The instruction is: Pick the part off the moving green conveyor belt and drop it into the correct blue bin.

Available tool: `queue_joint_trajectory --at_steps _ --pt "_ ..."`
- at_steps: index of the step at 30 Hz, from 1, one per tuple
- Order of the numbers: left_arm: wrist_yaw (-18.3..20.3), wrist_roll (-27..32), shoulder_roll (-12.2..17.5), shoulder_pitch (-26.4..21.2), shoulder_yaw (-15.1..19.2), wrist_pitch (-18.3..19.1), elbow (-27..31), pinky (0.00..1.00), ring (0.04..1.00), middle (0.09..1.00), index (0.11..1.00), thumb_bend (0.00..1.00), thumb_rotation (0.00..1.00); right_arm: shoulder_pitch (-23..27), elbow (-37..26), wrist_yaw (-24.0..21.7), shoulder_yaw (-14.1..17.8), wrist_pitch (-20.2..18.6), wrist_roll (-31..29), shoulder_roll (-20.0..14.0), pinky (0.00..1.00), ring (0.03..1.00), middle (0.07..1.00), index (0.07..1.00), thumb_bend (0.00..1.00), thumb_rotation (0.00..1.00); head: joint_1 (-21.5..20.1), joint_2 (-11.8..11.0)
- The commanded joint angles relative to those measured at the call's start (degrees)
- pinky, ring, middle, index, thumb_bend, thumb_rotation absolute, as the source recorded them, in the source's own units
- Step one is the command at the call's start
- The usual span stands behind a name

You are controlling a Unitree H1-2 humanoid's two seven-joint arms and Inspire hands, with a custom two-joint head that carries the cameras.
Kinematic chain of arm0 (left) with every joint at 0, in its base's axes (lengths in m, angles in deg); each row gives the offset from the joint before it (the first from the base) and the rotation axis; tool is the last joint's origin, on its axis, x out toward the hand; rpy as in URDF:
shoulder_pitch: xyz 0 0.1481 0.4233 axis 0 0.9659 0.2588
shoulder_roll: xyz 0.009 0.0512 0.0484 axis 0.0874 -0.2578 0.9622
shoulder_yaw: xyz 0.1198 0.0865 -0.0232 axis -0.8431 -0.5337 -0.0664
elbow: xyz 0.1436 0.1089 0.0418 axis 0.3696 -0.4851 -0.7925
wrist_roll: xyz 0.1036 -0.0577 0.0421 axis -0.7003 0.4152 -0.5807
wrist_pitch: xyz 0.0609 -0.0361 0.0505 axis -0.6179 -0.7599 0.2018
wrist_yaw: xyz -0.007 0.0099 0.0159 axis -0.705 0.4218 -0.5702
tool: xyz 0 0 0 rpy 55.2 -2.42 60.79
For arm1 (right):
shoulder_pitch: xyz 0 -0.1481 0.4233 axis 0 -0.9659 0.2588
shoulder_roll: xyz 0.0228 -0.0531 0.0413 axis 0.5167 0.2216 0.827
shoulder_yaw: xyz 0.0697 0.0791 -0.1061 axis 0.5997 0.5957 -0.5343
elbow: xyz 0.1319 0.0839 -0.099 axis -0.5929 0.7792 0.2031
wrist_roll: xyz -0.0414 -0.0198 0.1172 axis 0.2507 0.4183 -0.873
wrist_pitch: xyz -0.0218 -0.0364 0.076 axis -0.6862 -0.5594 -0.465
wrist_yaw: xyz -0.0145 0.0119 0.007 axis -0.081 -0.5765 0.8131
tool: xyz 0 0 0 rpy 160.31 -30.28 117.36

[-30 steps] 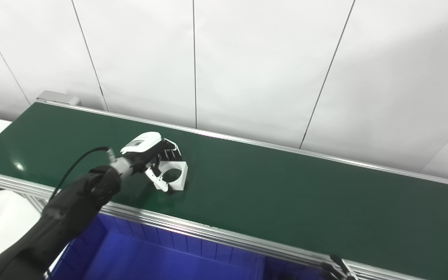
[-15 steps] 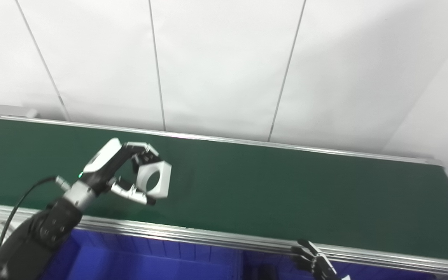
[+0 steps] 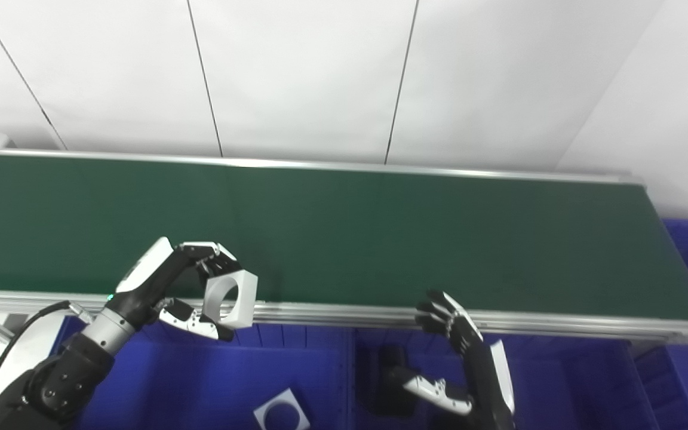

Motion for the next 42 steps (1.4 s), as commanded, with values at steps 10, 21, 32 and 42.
queue_joint_trajectory --at_steps 10,21,32,42 --pt "4.2 -6.3 -4.7 2.0 -3.5 -1.1 0.9 0.34 0.41 0.48 0.523 0.5 0.0 0.1 -4.2 -3.7 2.8 3.2 0.1 1.6 0.68 0.702 0.751 0.836 0.85 0.37 1.2 3.7" --pt "14.7 -15.8 -7.7 3.1 -3.0 14.4 6.2 0.37 0.406 0.478 0.535 0.5 0.0 -0.4 -5.7 -7.4 5.2 2.9 -1.0 2.4 0.68 0.702 0.748 0.831 0.85 0.37 2.1 5.6" --pt "13.9 -11.7 -9.3 6.6 2.0 11.4 9.2 0.67 0.774 0.827 0.842 0.8 0.5 -2.1 -8.3 -11.0 6.5 0.3 0.3 2.1 0.69 0.727 0.777 0.858 0.84 0.39 1.8 5.6" --pt "20.2 15.4 -14.8 10.8 6.6 -1.1 5.3 0.77 0.82 0.853 0.864 1.0 0.48 -3.4 -9.7 -14.6 6.9 -1.6 0.7 1.3 0.73 0.764 0.809 0.893 0.85 0.4 1.3 4.6"
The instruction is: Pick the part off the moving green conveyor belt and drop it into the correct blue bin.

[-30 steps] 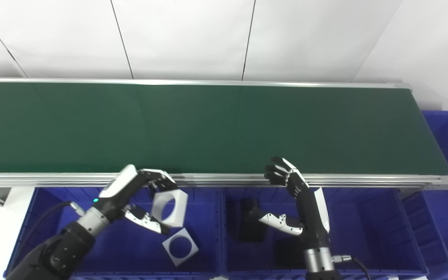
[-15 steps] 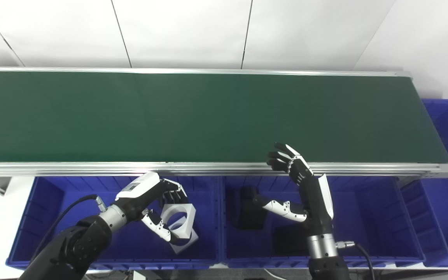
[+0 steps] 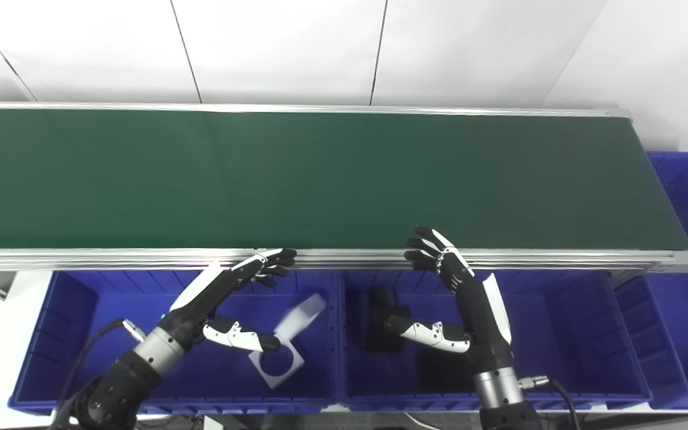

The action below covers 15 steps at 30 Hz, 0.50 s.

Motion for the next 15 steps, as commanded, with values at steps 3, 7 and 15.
queue_joint_trajectory --at_steps 3,7,15 --pt "1.0 4.4 -3.1 1.3 3.7 -2.7 1.2 0.78 0.829 0.856 0.872 1.0 0.47 -0.3 -2.2 -1.2 0.5 -0.4 0.3 0.0 0.73 0.765 0.81 0.9 0.85 0.4 -0.1 -0.7" --pt "1.2 4.3 -6.0 2.9 7.0 -2.7 1.5 0.78 0.823 0.859 0.892 0.99 0.47 -0.7 -2.3 -1.7 0.7 -1.1 0.4 0.1 0.73 0.77 0.814 0.902 0.86 0.39 0.1 -1.0" --pt "2.1 4.4 -10.1 4.7 11.2 -2.7 1.8 0.77 0.81 0.854 0.891 0.96 0.44 -1.2 -2.4 -2.4 1.3 -1.4 0.4 0.3 0.73 0.769 0.816 0.902 0.85 0.39 1.1 -1.5"
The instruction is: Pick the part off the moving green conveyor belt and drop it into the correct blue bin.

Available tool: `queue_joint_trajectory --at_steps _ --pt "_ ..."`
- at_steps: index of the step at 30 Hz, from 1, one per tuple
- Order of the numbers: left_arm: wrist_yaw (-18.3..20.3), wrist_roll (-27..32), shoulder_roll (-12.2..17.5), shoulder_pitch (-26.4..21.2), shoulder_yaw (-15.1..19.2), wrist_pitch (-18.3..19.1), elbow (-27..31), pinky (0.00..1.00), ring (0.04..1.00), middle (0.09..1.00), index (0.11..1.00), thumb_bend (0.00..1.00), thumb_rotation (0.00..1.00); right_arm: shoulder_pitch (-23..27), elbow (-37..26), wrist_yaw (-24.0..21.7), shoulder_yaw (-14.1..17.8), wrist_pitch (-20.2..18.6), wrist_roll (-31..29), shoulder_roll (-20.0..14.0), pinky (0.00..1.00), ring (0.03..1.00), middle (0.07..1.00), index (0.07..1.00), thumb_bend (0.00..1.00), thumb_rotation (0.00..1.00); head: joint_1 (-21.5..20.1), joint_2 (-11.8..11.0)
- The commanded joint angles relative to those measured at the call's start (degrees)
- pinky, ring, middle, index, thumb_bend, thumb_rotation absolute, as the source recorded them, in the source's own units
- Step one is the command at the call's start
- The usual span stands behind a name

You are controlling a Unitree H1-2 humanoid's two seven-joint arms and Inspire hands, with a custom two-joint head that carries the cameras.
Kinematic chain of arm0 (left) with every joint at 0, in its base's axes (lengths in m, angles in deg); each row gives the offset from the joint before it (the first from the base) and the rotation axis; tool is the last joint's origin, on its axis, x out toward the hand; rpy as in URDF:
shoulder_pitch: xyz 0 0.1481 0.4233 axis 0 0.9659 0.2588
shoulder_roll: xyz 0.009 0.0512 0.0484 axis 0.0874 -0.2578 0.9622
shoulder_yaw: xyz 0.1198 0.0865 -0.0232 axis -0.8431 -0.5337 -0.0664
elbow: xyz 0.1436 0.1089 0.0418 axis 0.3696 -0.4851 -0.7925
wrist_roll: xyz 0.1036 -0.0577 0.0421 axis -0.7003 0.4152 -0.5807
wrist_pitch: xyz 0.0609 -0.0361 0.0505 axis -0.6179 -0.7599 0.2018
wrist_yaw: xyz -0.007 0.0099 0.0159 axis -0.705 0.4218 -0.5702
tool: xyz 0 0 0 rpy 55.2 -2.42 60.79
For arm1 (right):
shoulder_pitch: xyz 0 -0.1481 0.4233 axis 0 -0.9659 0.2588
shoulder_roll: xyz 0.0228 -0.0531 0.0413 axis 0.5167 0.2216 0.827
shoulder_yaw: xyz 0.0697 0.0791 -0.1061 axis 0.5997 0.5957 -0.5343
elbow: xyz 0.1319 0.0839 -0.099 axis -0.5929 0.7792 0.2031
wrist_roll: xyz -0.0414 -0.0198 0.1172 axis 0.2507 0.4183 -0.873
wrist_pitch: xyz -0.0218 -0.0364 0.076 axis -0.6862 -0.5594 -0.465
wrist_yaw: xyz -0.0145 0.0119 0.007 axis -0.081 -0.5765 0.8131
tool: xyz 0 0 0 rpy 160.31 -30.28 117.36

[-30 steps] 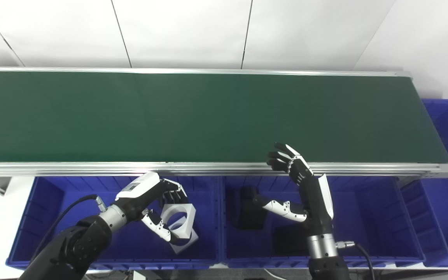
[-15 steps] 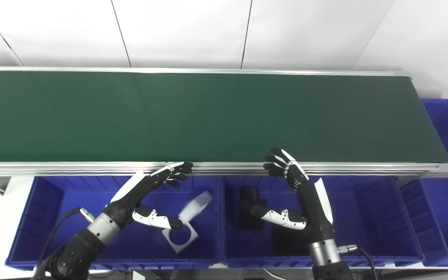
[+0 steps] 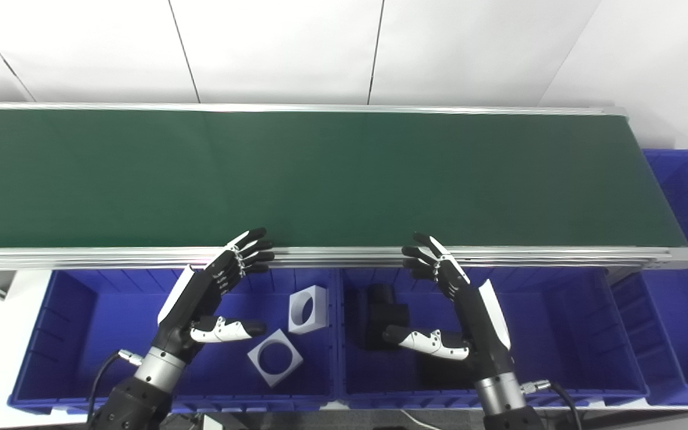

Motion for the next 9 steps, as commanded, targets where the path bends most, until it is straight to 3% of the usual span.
queue_joint_trajectory --at_steps 1,9 --pt "0.1 0.5 -0.8 0.1 1.1 -2.4 1.7 0.77 0.809 0.851 0.888 0.96 0.43 -0.1 -2.0 -0.5 0.3 -0.4 -0.3 0.3 0.73 0.769 0.816 0.903 0.84 0.38 0.1 0.1" --pt "-0.7 -0.7 -4.2 1.3 3.7 -2.4 1.8 0.76 0.808 0.839 0.874 0.96 0.42 -0.5 -1.3 -0.8 0.7 0.0 -0.6 -0.1 0.73 0.772 0.821 0.906 0.84 0.38 2.1 -1.4"
